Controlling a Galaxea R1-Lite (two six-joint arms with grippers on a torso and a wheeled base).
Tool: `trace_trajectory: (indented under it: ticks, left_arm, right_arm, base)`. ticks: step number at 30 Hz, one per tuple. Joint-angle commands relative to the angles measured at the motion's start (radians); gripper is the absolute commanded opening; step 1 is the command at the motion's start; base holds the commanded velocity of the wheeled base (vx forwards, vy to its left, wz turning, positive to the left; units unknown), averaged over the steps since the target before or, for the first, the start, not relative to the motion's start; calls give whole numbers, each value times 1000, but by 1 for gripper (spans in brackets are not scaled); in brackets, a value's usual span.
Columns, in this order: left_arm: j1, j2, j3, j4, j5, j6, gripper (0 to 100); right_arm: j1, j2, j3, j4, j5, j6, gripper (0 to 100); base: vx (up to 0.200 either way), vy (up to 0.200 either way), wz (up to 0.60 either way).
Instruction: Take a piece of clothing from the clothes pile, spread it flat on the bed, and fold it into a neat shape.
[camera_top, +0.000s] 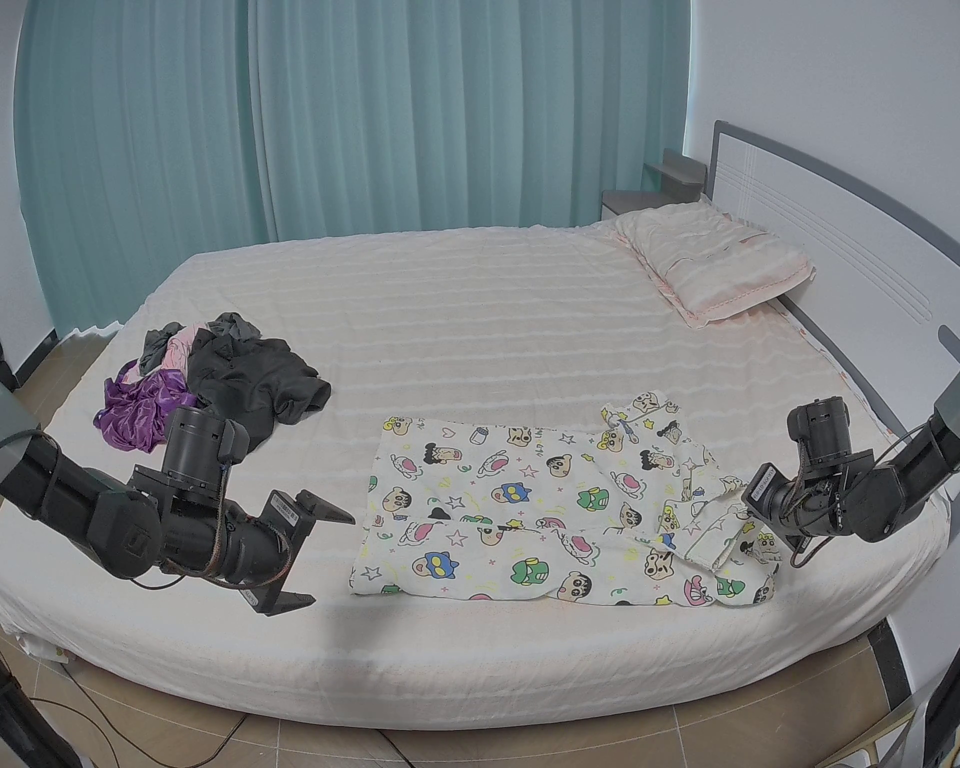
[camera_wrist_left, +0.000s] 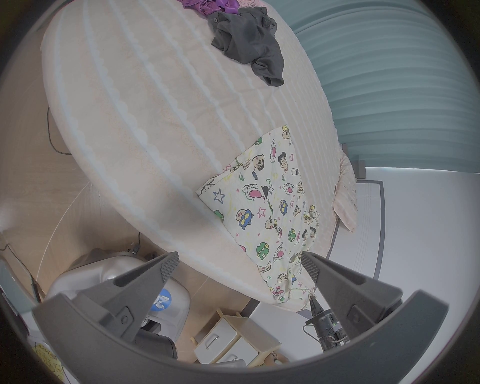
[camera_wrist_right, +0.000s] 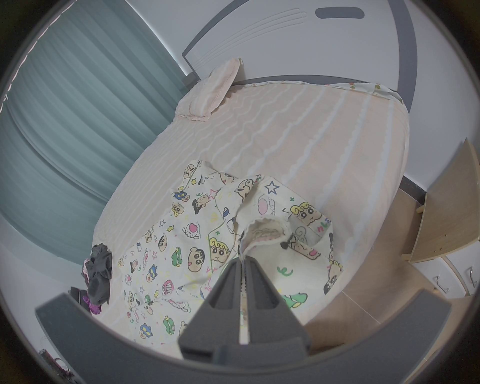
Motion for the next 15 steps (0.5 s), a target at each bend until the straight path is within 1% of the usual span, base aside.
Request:
trace_trajectory:
  ticks: [1, 5, 10, 12, 15]
  left_arm:
    - [-2, 3, 6, -1, -5, 0, 100]
    - [-4, 3, 7, -1, -5, 0, 100]
    - [-4, 3, 7, -1, -5, 0, 100]
    - [-7, 3, 7, -1, -5, 0, 100]
    - [-12, 3, 7, -1, -5, 1, 100]
  right_arm:
    - [26, -69, 36, 6, -1, 0, 0]
    - [49, -77, 73, 21, -4, 0, 0]
    - [57, -76, 120, 12, -7, 6, 0]
    - [74, -97, 176, 0, -15, 6, 0]
    - [77, -106, 194, -25, -14, 6, 0]
  base:
    - [0, 0, 0]
    - [0, 0, 0]
    - [0, 0, 0]
    - [0, 0, 0]
    - [0, 0, 0]
